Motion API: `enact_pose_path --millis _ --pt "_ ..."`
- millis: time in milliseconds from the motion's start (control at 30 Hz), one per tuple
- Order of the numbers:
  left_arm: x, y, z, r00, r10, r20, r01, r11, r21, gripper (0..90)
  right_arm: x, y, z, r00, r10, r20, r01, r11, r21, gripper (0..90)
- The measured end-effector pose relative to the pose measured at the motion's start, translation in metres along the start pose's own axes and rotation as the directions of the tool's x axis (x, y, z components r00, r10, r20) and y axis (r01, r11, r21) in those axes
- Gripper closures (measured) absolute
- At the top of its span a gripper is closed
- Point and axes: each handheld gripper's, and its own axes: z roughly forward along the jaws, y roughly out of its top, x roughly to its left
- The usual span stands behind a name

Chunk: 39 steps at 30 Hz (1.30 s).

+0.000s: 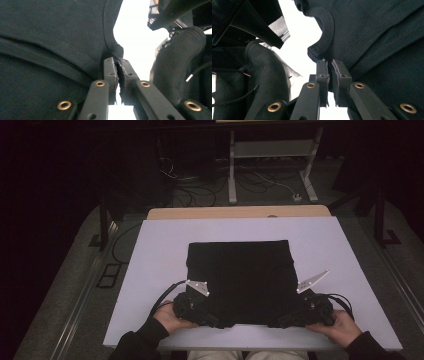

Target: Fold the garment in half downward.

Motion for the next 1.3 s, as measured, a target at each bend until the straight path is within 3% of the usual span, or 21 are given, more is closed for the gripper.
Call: enact_pose_path --millis 100,267,333,467,533,600,667,767,900,967,1100,1300 --pt "0.001 0.000 -0.002 0.9999 -0.010 -0.003 0.010 0.9997 -0.021 74.1 -0.001 0.000 -0.001 0.9999 0.010 -0.003 -0.010 1.000 0.000 77.2" --pt "0.002 0.001 -0.005 0.9998 -0.018 0.002 0.018 0.9982 -0.057 47.9 0.001 -0.001 -0.004 0.9998 0.000 0.019 0.000 1.000 -0.018 66.9" --pt "0.002 0.001 -0.008 1.0000 -0.009 -0.003 0.009 0.9976 -0.068 42.3 0.001 -0.001 -0.006 0.9995 -0.007 0.032 0.008 1.000 -0.029 62.5" --pt "0.000 0.001 -0.012 0.9980 -0.006 -0.063 0.001 0.9961 -0.089 35.0 0.004 0.000 -0.009 0.9979 -0.025 0.060 0.029 0.998 -0.060 52.7" --pt "-0.002 0.000 -0.015 0.9930 -0.003 -0.118 -0.010 0.9941 -0.108 29.4 0.006 0.001 -0.010 0.9964 -0.036 0.077 0.041 0.997 -0.072 46.3" --pt "-0.002 0.000 -0.018 0.9891 -0.001 -0.148 -0.018 0.9920 -0.125 26.9 0.007 0.002 -0.011 0.9947 -0.041 0.094 0.049 0.995 -0.083 40.2" --pt "-0.002 0.000 -0.020 0.9887 -0.028 -0.147 0.007 0.9897 -0.143 26.7 0.007 0.003 -0.012 0.9937 -0.043 0.103 0.053 0.994 -0.097 33.7" --pt "-0.003 -0.002 -0.024 0.9832 -0.011 -0.182 -0.016 0.9893 -0.145 15.9 0.007 0.005 -0.013 0.9923 -0.033 0.119 0.046 0.993 -0.107 23.4" --pt "-0.004 -0.004 -0.026 0.9844 -0.013 -0.176 -0.015 0.9875 -0.157 10.4 0.010 0.009 -0.014 0.9876 -0.045 0.150 0.066 0.989 -0.132 12.9" --pt "-0.003 -0.005 -0.027 0.9826 -0.012 -0.185 -0.017 0.9879 -0.154 5.1 0.012 0.012 -0.016 0.9854 -0.059 0.160 0.081 0.987 -0.140 12.2" --pt "-0.001 -0.008 -0.029 0.9795 -0.016 -0.201 -0.016 0.9868 -0.161 0.0 0.013 0.020 -0.019 0.9811 -0.062 0.183 0.091 0.983 -0.157 1.8" --pt "-0.001 -0.014 -0.039 0.9717 -0.040 -0.233 -0.012 0.9760 -0.217 0.0 0.011 0.035 -0.025 0.9767 -0.065 0.205 0.106 0.974 -0.198 0.0"
